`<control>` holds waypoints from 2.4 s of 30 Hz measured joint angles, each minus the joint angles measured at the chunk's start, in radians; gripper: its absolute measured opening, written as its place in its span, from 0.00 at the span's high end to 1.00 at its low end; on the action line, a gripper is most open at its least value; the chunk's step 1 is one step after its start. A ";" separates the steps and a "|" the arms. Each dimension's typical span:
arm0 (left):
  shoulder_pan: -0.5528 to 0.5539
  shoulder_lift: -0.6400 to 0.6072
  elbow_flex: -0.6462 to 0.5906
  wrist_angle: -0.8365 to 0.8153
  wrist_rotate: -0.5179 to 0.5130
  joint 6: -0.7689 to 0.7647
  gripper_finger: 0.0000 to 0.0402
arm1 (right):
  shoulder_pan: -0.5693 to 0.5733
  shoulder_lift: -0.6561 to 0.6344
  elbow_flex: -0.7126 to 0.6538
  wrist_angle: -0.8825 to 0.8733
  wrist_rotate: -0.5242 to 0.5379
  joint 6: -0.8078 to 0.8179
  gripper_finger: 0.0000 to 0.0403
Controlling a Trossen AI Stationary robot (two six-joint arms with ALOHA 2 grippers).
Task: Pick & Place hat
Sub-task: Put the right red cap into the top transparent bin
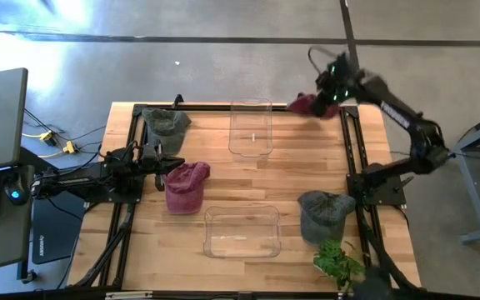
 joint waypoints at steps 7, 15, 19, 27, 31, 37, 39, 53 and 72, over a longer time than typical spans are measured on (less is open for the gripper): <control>0.000 0.000 0.000 0.000 0.000 0.000 1.00 | 0.157 -0.151 -0.363 0.194 -0.055 0.194 0.99; 0.000 0.000 0.000 0.000 -0.002 0.000 1.00 | 0.282 -0.208 -0.400 0.060 -0.122 0.133 0.81; 0.000 0.000 0.000 0.000 -0.004 0.000 1.00 | 0.308 -0.181 -0.279 -0.104 -0.138 0.050 0.61; 0.000 0.000 0.000 0.000 -0.003 0.000 1.00 | 0.491 -0.091 -0.257 -0.145 -0.094 -0.119 0.34; 0.000 0.000 0.000 0.000 -0.003 0.000 1.00 | 0.600 -0.052 -0.346 -0.055 0.101 -0.048 0.33; 0.000 0.000 0.000 0.000 -0.003 0.000 1.00 | 0.667 -0.001 -0.475 0.170 0.262 0.054 0.37; 0.000 0.000 0.000 0.000 -0.003 0.000 1.00 | 0.653 0.034 -0.504 0.219 0.278 0.083 0.39; 0.000 0.000 0.000 0.000 0.001 0.000 1.00 | 0.490 0.138 -0.506 0.246 0.128 0.127 0.94; 0.000 0.000 0.000 0.000 0.001 0.000 1.00 | 0.107 -0.019 0.042 -0.178 -1.185 0.206 0.99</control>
